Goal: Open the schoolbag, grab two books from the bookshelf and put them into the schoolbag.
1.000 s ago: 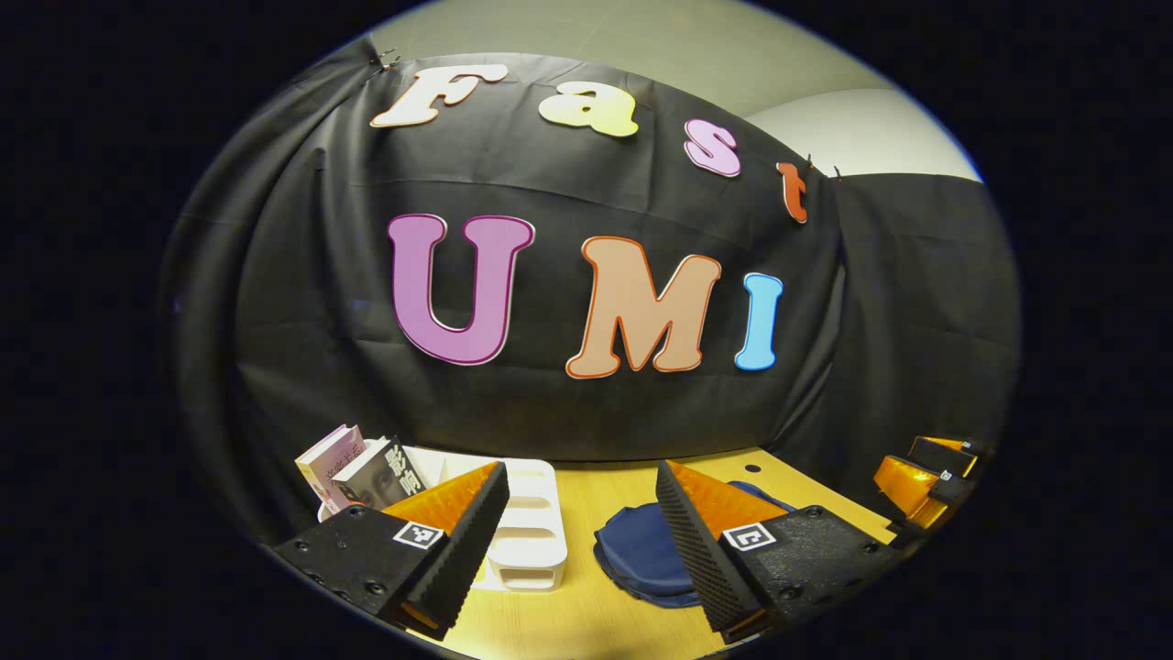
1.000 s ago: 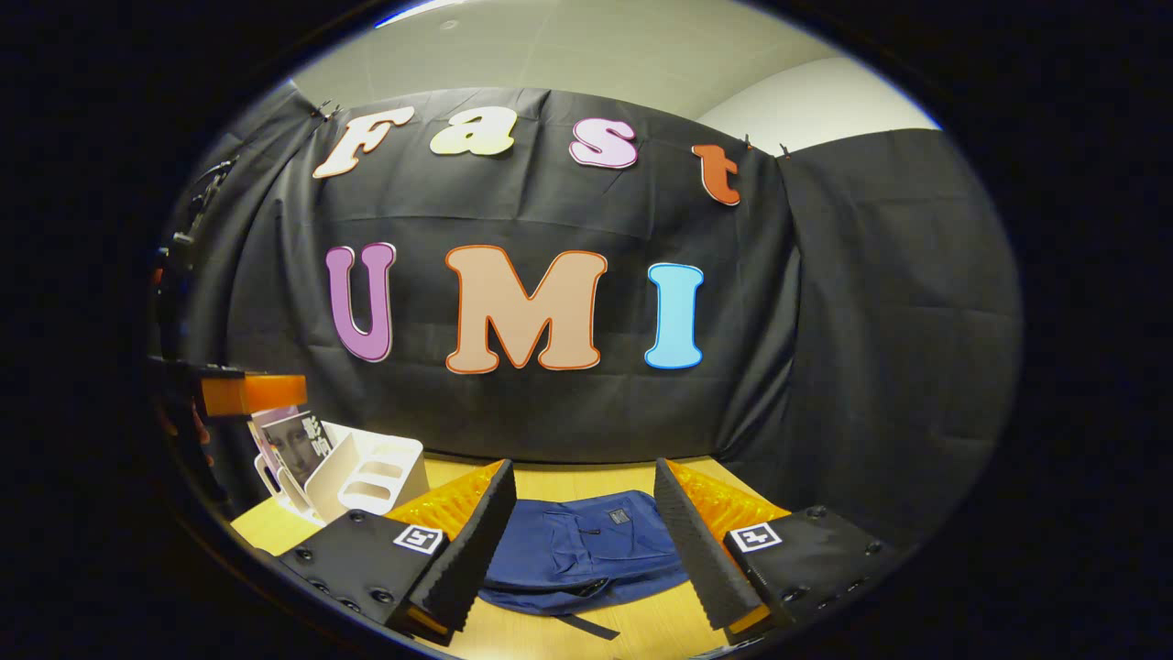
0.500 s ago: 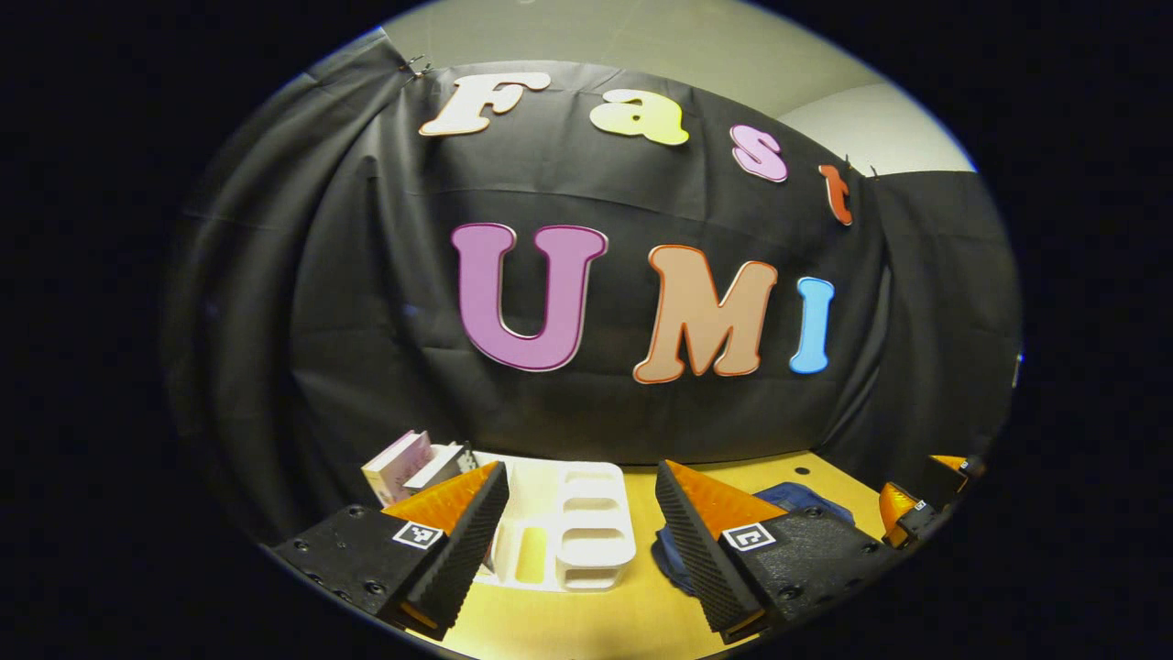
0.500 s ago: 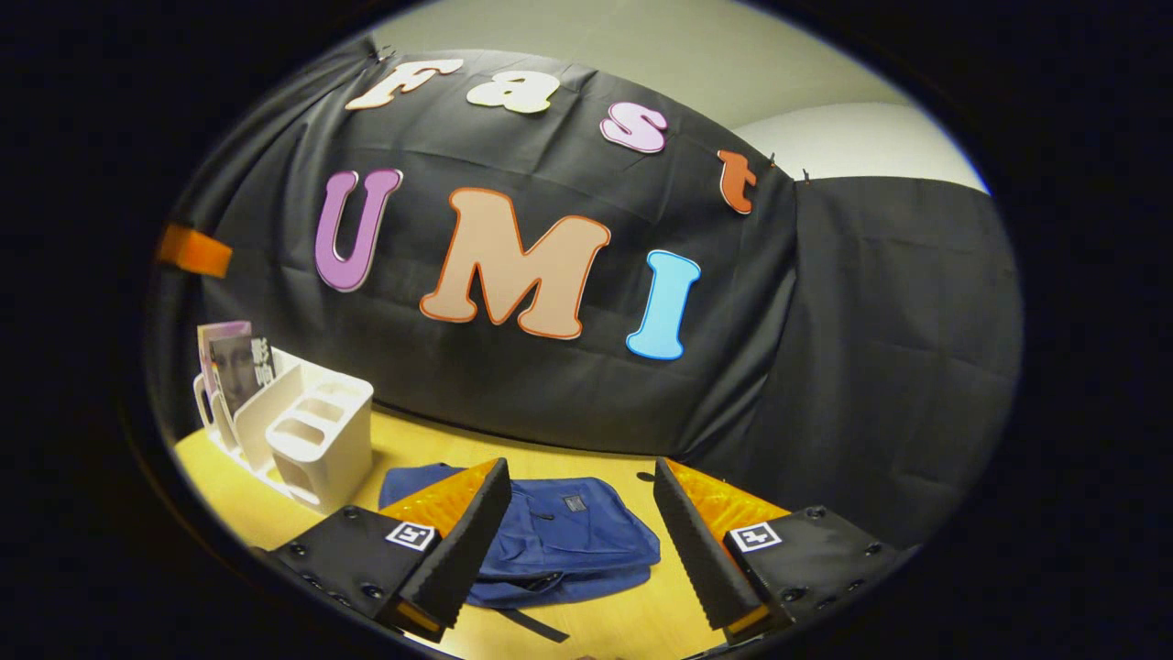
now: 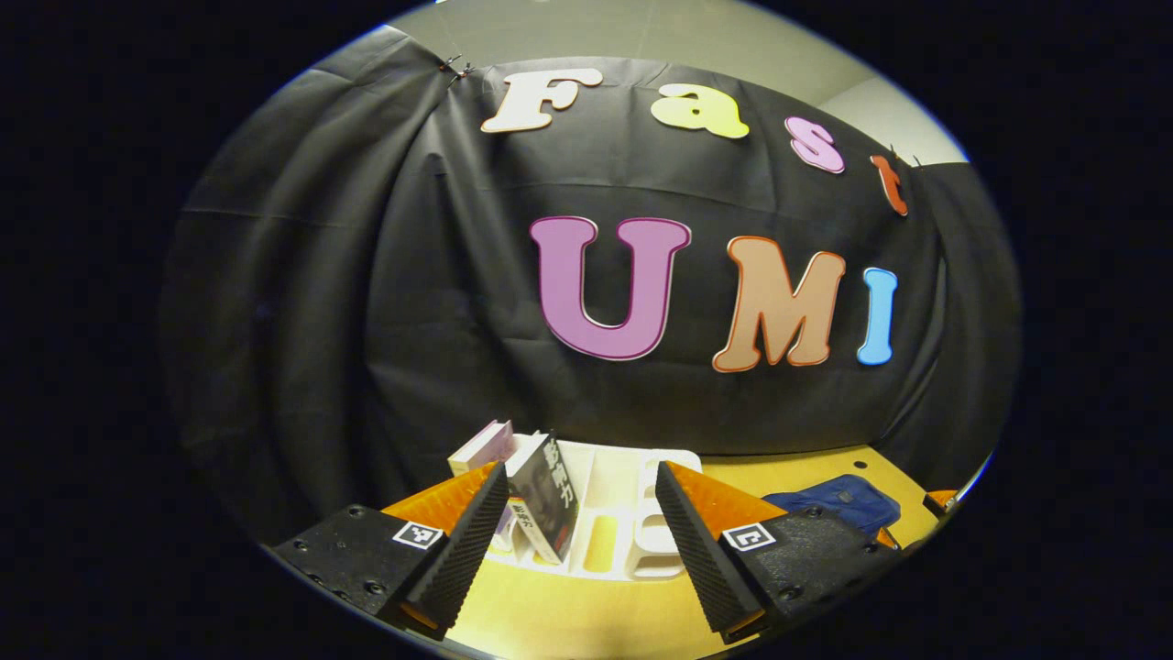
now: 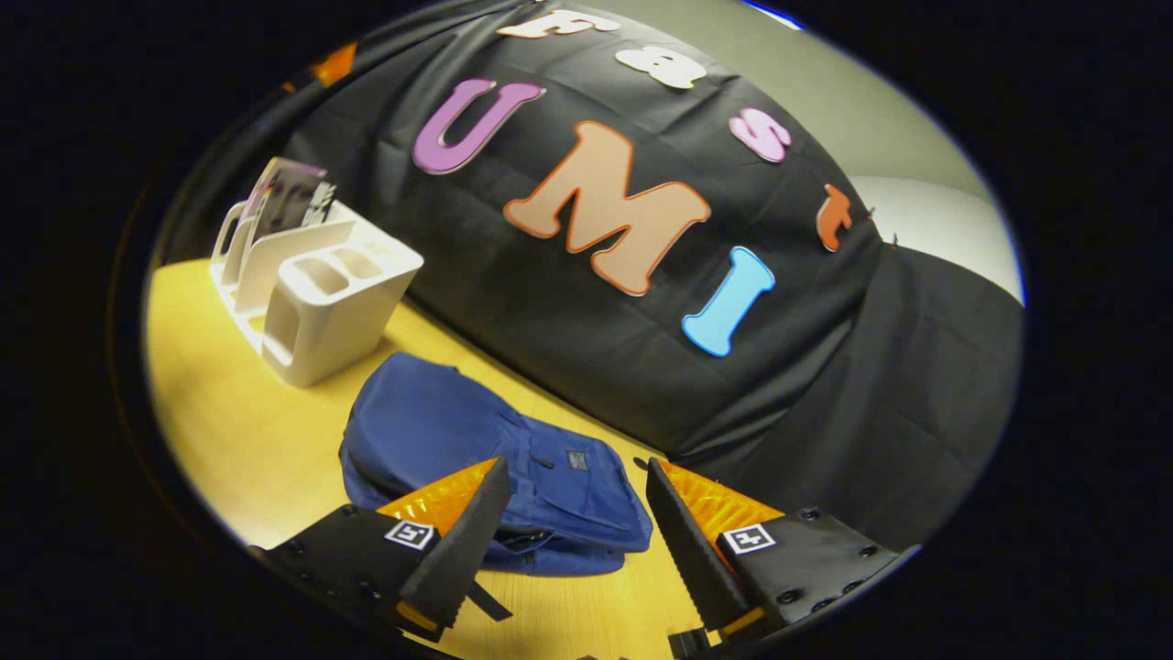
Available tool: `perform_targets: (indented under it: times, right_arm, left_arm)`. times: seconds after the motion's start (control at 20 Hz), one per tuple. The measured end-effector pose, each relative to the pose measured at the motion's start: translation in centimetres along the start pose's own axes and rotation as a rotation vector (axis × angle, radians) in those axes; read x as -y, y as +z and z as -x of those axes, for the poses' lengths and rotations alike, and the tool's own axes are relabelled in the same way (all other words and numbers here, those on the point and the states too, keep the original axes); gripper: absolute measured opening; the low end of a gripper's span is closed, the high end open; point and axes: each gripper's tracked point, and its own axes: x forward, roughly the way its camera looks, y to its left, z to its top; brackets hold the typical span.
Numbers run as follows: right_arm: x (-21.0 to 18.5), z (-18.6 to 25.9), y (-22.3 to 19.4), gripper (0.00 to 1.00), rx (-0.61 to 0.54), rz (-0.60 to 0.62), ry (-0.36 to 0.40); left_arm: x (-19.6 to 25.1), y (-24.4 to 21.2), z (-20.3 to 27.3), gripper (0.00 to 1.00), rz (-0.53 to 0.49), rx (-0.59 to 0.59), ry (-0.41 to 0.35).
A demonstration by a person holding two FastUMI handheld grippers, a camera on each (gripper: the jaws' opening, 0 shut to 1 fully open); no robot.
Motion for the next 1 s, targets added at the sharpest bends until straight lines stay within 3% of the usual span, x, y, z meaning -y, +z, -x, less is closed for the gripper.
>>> perform_targets:
  times: [0.5,0.75,0.8,1.0]
  right_arm:
    - [-7.1,-1.6,-4.5,0.97,-0.01,0.308,0.088]
    - [-9.0,-3.5,-5.2,1.0,-0.004,0.405,0.101]
    - [-9.3,-3.6,-5.0,0.96,-0.001,0.416,0.1]
    - [-9.4,-4.9,-4.8,0.96,-0.008,0.429,0.1]
  left_arm:
    - [-6.2,0.5,0.5,0.94,-0.048,0.005,0.184]
    - [-7.4,0.3,0.9,0.92,-0.062,0.004,0.219]
    - [-7.5,0.2,1.0,0.92,-0.059,0.004,0.223]
    - [-8.1,-0.5,0.9,0.94,-0.047,-0.004,0.24]
